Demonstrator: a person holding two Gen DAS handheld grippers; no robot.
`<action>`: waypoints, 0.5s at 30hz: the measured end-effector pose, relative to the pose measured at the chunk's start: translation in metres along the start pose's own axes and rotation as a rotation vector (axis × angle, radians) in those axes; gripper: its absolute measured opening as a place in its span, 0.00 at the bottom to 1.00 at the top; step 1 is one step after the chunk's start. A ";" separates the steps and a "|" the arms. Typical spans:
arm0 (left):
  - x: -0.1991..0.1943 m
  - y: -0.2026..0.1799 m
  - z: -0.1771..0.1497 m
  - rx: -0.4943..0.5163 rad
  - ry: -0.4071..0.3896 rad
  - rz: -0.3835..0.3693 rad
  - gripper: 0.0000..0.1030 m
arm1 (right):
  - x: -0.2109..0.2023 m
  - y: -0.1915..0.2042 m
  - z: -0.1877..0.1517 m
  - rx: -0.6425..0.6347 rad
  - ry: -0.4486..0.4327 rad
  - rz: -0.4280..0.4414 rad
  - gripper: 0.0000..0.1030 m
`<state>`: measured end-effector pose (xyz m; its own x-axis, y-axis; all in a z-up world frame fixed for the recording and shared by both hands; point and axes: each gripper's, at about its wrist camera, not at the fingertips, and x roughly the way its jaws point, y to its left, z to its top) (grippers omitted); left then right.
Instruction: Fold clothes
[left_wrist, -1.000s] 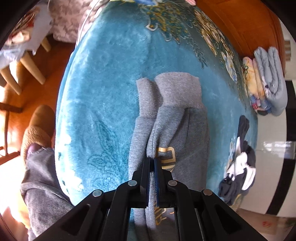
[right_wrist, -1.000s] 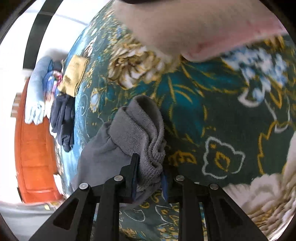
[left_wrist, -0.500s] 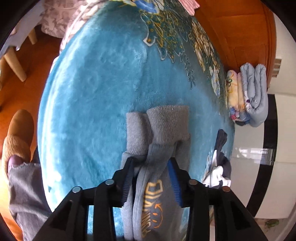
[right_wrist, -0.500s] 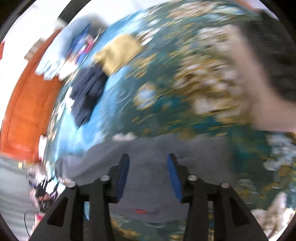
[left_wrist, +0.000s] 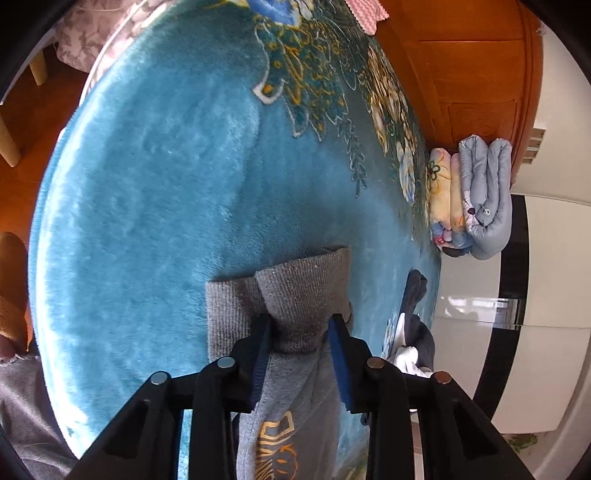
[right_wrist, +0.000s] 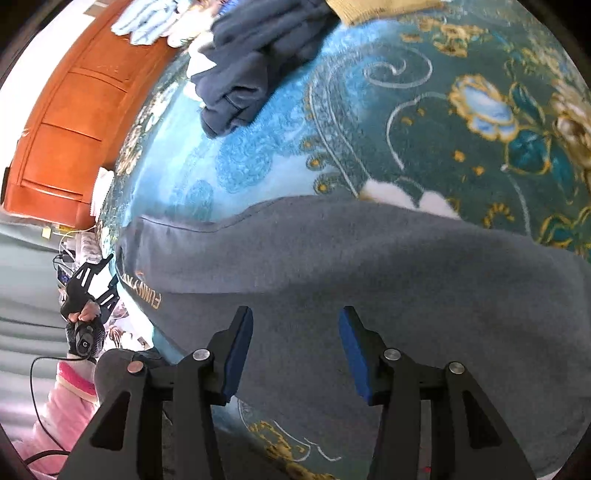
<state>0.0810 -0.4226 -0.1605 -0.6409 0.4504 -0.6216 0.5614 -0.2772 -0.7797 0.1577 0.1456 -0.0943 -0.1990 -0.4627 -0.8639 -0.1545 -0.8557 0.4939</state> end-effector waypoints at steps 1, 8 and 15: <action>0.000 -0.002 0.000 0.006 -0.001 0.003 0.24 | 0.004 0.000 0.000 0.003 0.010 -0.001 0.49; -0.008 -0.028 -0.002 0.110 -0.039 0.006 0.06 | 0.018 -0.004 -0.001 0.017 0.049 -0.012 0.49; -0.039 -0.027 -0.002 0.171 -0.054 0.029 0.05 | 0.022 -0.003 -0.001 0.021 0.059 -0.009 0.49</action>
<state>0.0918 -0.4308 -0.1156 -0.6559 0.3950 -0.6432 0.4858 -0.4313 -0.7603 0.1546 0.1376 -0.1152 -0.1402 -0.4686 -0.8722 -0.1768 -0.8549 0.4878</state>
